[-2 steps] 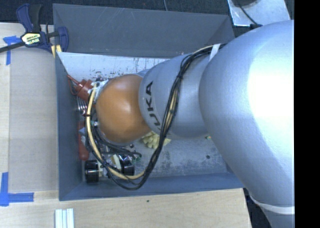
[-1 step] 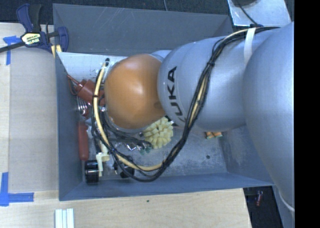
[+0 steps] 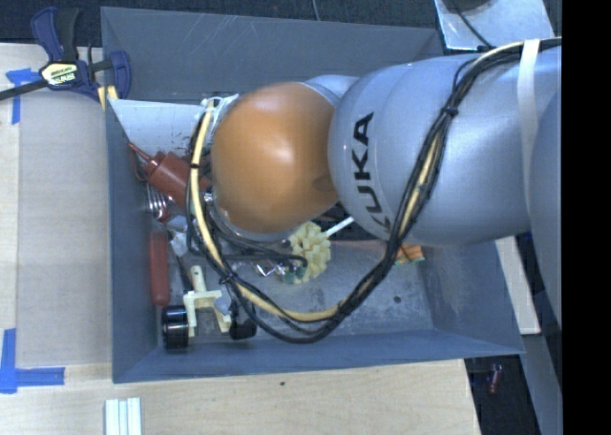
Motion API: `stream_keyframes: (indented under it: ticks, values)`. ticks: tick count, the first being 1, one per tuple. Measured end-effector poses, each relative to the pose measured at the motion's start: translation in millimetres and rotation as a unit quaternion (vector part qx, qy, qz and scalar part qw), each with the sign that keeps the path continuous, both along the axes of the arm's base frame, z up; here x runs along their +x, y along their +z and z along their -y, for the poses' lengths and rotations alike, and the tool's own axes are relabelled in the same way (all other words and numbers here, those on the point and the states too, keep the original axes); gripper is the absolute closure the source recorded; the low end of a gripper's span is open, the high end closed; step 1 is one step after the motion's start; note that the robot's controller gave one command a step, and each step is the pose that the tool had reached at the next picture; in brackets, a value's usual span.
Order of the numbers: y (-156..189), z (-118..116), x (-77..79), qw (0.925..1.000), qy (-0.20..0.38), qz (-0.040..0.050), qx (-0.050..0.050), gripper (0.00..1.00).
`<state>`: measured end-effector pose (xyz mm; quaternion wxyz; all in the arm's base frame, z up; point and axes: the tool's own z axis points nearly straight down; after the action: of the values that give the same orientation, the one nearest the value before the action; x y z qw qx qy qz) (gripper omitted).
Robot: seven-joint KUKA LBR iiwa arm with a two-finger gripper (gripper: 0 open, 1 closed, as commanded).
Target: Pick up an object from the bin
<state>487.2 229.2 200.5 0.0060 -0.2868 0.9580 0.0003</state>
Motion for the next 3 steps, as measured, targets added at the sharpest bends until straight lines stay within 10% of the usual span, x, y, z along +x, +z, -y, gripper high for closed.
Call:
stream_keyframes:
  ticks: [3]
  values:
    - [-140.2, 10.1, 3.2, 1.0000, -0.003, 0.0073, 0.002, 0.00]
